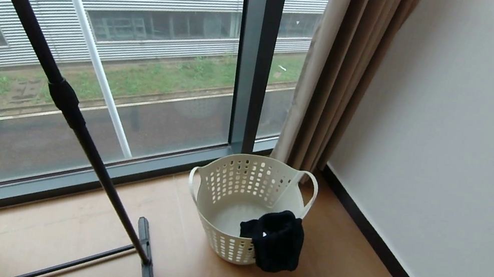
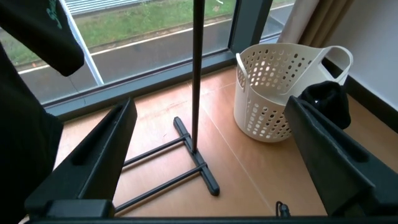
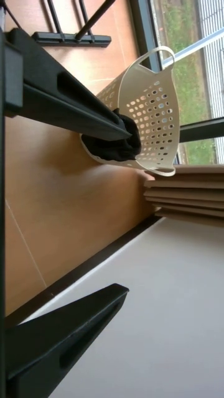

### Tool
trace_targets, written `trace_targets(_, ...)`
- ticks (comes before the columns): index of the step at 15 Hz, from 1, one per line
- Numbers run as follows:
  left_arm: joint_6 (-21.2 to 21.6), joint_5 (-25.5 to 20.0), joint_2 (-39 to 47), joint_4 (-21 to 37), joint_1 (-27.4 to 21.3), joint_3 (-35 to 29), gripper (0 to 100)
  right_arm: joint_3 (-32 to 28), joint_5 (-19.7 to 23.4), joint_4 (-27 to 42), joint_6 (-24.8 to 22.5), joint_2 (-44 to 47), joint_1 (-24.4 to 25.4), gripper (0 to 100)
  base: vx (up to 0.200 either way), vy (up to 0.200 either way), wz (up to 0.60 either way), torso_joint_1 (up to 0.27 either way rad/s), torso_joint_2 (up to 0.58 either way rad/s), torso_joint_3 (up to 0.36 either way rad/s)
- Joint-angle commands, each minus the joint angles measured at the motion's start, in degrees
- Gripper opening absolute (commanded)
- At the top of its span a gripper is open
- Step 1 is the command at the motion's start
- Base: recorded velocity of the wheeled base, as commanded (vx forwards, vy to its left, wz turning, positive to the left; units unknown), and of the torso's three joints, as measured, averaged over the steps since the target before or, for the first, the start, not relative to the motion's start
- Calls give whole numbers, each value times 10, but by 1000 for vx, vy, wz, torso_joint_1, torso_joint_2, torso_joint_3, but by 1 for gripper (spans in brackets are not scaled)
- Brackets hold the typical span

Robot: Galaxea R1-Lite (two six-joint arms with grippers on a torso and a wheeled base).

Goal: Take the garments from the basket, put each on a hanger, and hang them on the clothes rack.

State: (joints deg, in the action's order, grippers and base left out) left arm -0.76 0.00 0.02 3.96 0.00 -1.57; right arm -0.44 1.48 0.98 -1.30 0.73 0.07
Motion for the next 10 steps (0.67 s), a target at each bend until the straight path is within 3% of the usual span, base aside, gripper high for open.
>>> trace_targets(1,0,0,0,0,0,0,100,0,0,0,-1,0,0,100,0,0,0,2,2,-183)
trace_targets(10,1,-1,0,0,0,0,100,0,0,1,-5,0,0,100,0,0,0,3,2,-198)
